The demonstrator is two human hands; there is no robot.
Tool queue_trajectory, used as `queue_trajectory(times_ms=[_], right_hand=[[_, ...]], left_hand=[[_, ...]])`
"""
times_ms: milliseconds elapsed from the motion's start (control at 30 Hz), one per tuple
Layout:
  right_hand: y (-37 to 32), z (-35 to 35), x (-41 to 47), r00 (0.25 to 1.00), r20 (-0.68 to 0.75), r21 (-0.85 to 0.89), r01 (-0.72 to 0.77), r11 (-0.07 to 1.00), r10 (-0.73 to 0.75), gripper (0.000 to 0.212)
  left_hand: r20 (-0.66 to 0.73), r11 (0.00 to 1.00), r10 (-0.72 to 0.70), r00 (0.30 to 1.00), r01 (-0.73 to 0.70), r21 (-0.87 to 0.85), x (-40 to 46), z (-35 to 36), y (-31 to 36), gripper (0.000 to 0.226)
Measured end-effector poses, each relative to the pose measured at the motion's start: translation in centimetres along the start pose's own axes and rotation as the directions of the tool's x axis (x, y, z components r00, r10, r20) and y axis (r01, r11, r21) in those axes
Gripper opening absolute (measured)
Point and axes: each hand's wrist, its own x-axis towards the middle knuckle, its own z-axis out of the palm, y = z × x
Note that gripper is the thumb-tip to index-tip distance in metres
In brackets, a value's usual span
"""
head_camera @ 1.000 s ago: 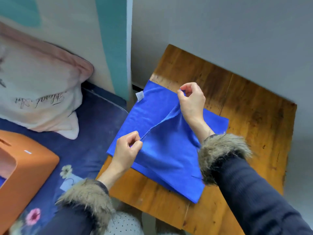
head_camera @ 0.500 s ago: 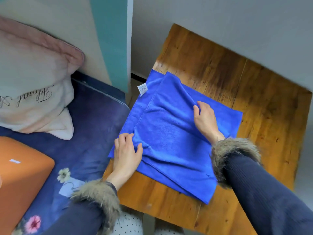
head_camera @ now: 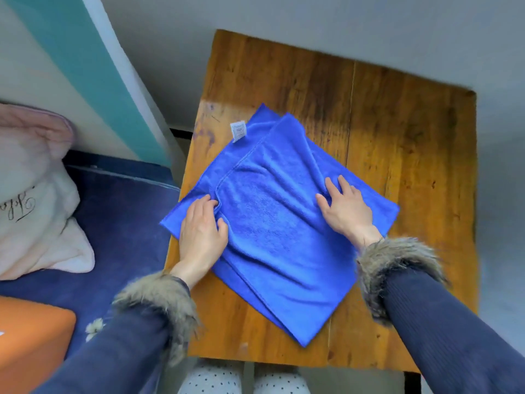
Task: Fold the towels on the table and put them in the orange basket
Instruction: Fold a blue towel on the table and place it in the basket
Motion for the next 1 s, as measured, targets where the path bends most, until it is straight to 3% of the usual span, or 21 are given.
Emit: queue_trajectory(times_ms=[200,367,467,600,700,800,900,1000], right_hand=[[5.5,1.1,-5.3,0.977,0.078,-0.038,-0.194,0.98,0.196,0.054],[8.4,1.4,-8.2,0.938,0.194,-0.152,-0.26,0.953,0.287,0.047],[9.3,0.5,-7.3,0.935,0.122,-0.011,-0.333,0.943,0.332,0.04],[10.7,-1.2,-3.0,0.923,-0.086,0.443,-0.301,0.844,0.374,0.029],[11.6,-2.1,1.0,0.926,-0.095,0.634,-0.227,0.739,0.366,0.037],[11.9,-2.4,3.3,0.905,-0.045,0.735,-0.256,0.627,0.422,0.04],[12.2,-2.4,3.7,0.893,-0.025,0.786,-0.26,0.561,0.449,0.025],[13.0,-2.9,2.9,0.91,0.007,0.885,-0.199,0.421,0.414,0.009]], left_hand=[[0.16,0.981,0.195,0.968,-0.192,-0.034,4.2,0.3,3.8,0.051],[0.264,0.95,0.313,0.912,-0.304,-0.075,5.5,2.0,7.7,0.045],[0.195,0.942,0.337,0.921,-0.328,-0.078,5.3,2.6,9.1,0.044],[0.056,0.982,0.187,0.981,-0.187,-0.005,5.1,2.6,8.1,0.029],[0.007,0.99,0.132,0.991,-0.131,-0.044,5.0,1.8,7.1,0.018],[0.008,0.988,0.092,0.996,-0.09,-0.123,5.0,1.2,7.1,0.012],[0.065,0.933,0.005,0.998,0.019,-0.36,4.9,0.7,7.1,0.008],[0.175,0.739,-0.079,0.981,0.176,-0.65,4.0,-0.7,7.2,0.011]])
